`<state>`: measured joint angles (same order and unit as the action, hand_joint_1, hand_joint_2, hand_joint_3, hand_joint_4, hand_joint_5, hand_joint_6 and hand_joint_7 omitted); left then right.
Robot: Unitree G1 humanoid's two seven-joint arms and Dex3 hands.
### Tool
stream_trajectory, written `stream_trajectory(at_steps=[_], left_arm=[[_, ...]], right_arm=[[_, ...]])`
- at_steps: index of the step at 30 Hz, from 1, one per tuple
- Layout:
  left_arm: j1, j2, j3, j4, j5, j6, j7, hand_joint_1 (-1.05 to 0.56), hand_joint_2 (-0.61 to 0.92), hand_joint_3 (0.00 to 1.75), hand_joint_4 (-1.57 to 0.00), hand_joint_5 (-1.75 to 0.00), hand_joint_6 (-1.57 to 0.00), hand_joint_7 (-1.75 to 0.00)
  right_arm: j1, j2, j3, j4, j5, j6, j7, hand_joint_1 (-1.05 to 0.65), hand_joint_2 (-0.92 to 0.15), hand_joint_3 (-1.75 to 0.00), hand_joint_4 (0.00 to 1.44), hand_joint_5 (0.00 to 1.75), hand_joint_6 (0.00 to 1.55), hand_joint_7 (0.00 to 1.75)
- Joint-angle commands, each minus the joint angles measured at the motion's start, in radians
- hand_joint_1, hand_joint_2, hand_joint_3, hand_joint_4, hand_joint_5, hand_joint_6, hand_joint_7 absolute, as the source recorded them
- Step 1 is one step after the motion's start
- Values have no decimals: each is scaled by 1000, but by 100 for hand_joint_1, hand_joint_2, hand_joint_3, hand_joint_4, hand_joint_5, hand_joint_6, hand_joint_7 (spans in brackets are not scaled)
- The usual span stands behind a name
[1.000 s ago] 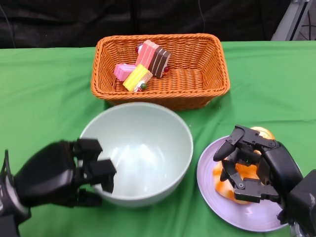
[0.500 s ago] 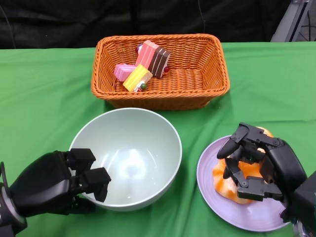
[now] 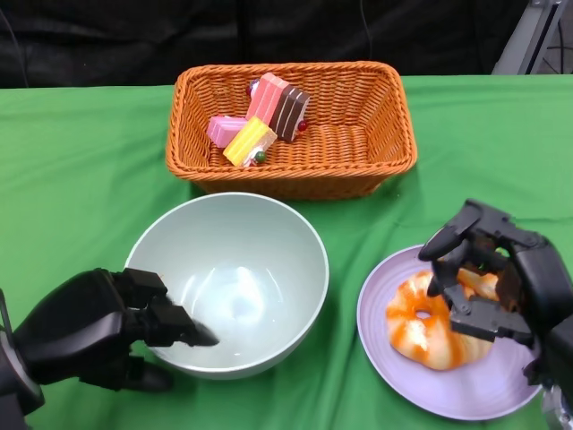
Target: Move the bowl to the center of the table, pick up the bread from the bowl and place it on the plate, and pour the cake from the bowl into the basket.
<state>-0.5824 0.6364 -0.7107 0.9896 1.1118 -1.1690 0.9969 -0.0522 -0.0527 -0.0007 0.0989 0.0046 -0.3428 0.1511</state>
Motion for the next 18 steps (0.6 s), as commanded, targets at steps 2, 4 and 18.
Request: stream_trajectory(at_steps=[2,4,18], left_arm=[[-10,26,22,29,-59,-56,-62,-94,92,38,-59,-3,-50,0],[-10,25,35,47,-94,-93,-93,-103,92,45,-45,-1,-38,0],[11,-31,166,206,-462,-344,-477,-105,92,47,-45,-4,-33,-2]], right_arm=[[-15,-13,-32,-7,19,-12,-16,7,-73,-85,67,162,60,140],[-19,-14,-42,-7,17,-15,-26,4,-75,-78,65,164,59,140],[-54,-19,-117,7,11,-18,-105,7,-70,-91,64,167,59,144]])
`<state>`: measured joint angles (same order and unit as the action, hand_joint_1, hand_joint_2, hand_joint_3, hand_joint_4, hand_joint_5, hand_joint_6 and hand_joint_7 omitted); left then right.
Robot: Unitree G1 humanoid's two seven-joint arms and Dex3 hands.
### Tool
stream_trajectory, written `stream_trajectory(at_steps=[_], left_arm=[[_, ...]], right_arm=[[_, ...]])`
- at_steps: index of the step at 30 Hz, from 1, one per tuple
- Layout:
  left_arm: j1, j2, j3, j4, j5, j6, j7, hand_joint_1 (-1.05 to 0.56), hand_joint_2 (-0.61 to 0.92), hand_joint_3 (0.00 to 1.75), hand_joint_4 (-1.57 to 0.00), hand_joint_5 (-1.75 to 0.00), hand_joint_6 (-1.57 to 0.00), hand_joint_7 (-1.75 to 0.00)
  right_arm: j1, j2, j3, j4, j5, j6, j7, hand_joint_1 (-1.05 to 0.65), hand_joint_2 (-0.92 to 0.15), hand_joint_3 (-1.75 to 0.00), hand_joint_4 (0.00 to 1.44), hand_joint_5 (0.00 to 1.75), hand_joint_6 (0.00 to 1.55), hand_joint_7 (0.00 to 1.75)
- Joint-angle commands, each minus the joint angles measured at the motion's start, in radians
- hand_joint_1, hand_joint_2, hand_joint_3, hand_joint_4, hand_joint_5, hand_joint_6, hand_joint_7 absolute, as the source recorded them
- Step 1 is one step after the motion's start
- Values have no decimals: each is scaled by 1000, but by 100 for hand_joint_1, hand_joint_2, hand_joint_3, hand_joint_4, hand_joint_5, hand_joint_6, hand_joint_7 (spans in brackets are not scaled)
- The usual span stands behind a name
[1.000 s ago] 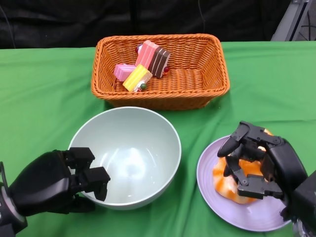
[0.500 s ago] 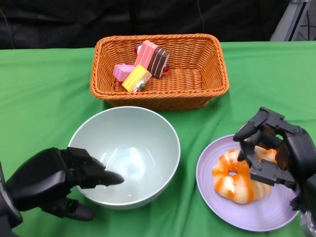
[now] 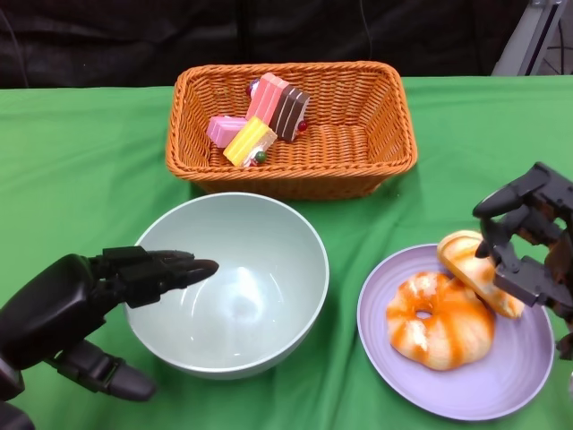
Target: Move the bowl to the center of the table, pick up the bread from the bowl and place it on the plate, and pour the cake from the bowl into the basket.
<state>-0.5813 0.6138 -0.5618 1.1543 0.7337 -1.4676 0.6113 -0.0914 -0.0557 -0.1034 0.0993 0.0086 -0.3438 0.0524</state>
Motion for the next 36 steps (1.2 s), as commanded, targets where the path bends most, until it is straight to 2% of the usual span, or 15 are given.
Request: stream_trajectory(at_steps=[1,5,8,10,11,12,13,14,15,17,20,21,23,25,36], left_arm=[[11,-15,23,54,-121,-58,-134,-105,92,47,-45,-3,-33,-2],[40,-89,35,131,-400,-102,-314,-104,92,40,-53,-5,-41,-4],[99,-142,75,63,-682,-19,-489,-104,92,36,-56,-6,-44,-4],[147,-209,166,-9,-873,71,-568,-48,92,22,-85,-15,-69,-10],[162,-243,214,-35,-945,107,-594,-39,92,21,-93,-19,-77,-12],[168,-265,251,-50,-986,129,-615,-30,92,22,-97,-30,-86,-14],[176,-284,286,-71,-1023,159,-638,-23,92,25,-93,-55,-94,-17],[184,-299,319,-91,-1053,186,-670,-16,92,32,-81,-94,-98,-37],[191,-310,348,-109,-1075,209,-710,-13,92,35,-76,-109,-91,-58],[202,-328,401,-137,-1104,241,-788,-11,92,37,-72,-122,-85,-78],[210,-352,469,-158,-1116,268,-872,-10,92,37,-71,-125,-83,-83],[217,-351,487,-185,-1103,311,-873,-11,92,40,-71,-130,-82,-88],[230,-354,520,-228,-1079,374,-875,-11,92,45,-67,-153,-72,-118],[243,-361,543,-270,-1060,430,-877,-13,92,45,-66,-160,-69,-127],[271,-429,628,-413,-918,586,-806,-16,90,44,-70,-170,-67,-134]], right_arm=[[-16,-17,-15,10,9,-20,-5,8,-69,-94,64,168,59,144],[-27,-16,-28,26,18,-28,-10,8,-67,-97,66,166,61,141],[-33,-18,-37,40,18,-35,-17,8,-67,-96,67,164,62,139],[-40,-23,-47,58,12,-45,-29,8,-67,-94,68,163,63,136],[-45,-26,-52,69,13,-54,-31,8,-67,-93,68,163,63,136],[-48,-29,-55,78,13,-61,-33,7,-67,-92,69,163,64,136],[-52,-32,-59,90,14,-69,-35,7,-67,-92,69,164,64,136],[-56,-34,-62,100,15,-76,-36,7,-67,-91,69,164,64,136],[-58,-35,-65,107,15,-82,-36,6,-67,-91,69,164,64,136],[-61,-35,-66,117,14,-91,-36,6,-67,-90,69,164,64,136],[-64,-37,-65,125,15,-99,-38,6,-67,-90,68,165,63,136],[-62,-36,-65,131,13,-109,-41,6,-67,-90,69,165,64,136],[-61,-35,-65,141,11,-123,-45,6,-67,-90,69,165,64,137],[-55,-33,-61,136,3,-122,-52,5,-67,-90,70,164,64,137],[-51,-45,-66,155,13,-153,-48,8,-68,-92,70,163,64,133]])
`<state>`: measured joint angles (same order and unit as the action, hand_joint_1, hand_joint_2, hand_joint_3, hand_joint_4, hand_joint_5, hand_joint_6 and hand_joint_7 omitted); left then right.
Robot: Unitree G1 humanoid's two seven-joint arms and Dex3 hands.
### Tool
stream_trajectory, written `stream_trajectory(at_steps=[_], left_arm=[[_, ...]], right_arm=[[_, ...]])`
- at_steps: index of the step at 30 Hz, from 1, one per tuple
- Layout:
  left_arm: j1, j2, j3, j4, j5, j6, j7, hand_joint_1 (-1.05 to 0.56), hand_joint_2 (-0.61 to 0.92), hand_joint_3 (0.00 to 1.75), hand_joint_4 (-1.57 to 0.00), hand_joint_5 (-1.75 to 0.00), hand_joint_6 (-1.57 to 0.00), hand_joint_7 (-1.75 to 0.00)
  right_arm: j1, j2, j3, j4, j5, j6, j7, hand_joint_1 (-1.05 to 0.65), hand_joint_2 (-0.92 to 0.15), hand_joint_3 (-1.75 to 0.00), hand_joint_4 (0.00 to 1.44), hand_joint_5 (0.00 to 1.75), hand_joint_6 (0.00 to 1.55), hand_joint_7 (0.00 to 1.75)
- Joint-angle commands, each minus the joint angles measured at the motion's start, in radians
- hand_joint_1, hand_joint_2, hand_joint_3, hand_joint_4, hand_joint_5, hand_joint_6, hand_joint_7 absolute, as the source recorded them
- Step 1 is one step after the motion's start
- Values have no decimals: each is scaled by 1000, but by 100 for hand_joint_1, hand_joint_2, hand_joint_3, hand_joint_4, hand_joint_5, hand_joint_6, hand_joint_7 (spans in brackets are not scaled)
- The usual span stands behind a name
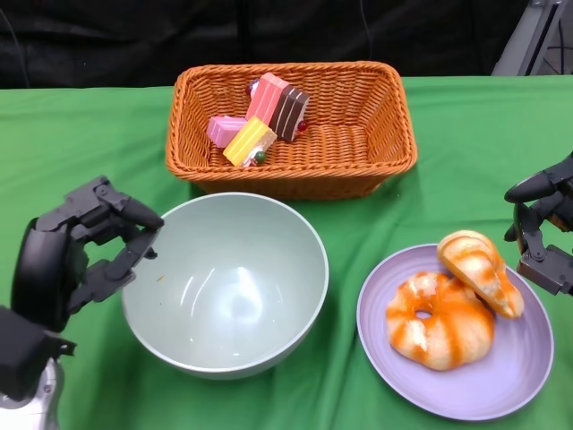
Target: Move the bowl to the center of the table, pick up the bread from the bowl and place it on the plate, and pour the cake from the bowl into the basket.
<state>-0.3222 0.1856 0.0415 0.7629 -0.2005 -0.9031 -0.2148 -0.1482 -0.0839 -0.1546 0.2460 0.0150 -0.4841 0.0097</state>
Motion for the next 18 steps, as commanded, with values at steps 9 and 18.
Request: stream_trajectory(at_steps=[9,18], left_arm=[[15,-30,66,-13,38,43,9,-15,78,72,-69,-173,-63,-141],[13,-37,102,4,13,38,-42,-16,71,84,-71,-169,-65,-141]], right_arm=[[18,-15,-5,-8,-18,9,-17,8,-67,-89,71,162,65,134],[22,-14,10,-4,-43,1,-19,9,-67,-87,71,165,66,137]])
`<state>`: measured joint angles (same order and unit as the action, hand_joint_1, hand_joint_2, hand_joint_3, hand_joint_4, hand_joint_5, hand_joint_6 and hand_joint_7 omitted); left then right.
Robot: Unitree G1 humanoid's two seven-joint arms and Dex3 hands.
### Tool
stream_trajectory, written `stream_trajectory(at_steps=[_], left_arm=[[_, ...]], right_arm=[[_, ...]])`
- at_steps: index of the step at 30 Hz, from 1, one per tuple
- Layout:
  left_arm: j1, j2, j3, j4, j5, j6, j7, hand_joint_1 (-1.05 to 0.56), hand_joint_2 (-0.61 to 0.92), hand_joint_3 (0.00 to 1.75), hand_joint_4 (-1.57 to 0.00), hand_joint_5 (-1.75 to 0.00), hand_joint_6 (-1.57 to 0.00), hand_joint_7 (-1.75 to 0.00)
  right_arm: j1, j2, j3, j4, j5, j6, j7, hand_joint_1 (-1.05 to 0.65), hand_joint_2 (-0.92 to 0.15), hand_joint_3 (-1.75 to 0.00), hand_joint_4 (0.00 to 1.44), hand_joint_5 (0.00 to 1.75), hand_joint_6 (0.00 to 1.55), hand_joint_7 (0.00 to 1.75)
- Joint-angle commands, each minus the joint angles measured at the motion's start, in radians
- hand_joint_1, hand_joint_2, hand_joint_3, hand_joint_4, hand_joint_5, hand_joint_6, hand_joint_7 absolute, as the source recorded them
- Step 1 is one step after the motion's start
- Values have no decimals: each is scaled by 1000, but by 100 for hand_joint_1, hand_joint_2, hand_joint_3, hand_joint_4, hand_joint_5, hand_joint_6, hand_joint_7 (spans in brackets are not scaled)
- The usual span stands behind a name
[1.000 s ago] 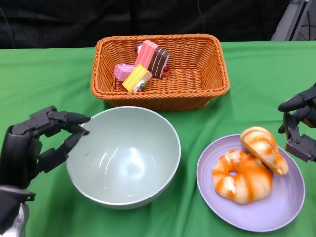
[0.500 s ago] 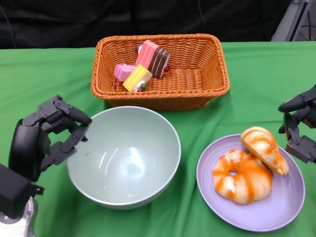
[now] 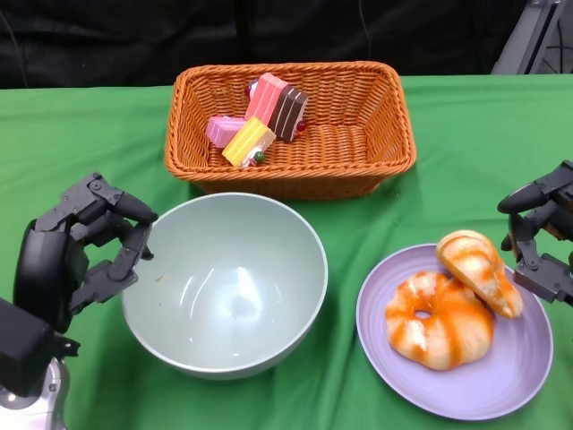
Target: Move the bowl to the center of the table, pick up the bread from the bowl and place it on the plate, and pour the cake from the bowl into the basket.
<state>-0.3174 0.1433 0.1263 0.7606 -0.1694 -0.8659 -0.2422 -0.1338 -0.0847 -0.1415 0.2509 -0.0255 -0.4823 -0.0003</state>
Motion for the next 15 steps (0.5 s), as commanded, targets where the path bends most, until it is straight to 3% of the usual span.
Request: stream_trajectory(at_steps=[1,6,15], left_arm=[[7,5,20,7,-17,0,-17,-16,71,84,-71,-169,-65,-141],[-3,8,41,39,-53,-17,-77,-14,72,84,-74,-171,-67,-143],[-10,10,52,69,-29,-53,-68,-17,70,85,-73,-172,-66,-145]], right_arm=[[8,-13,-3,-9,-3,0,-9,9,-67,-88,71,165,66,137],[5,-7,-3,-11,5,4,-9,9,-68,-89,70,164,64,137],[5,-15,-6,-15,-5,18,-18,8,-66,-89,71,164,64,138]])
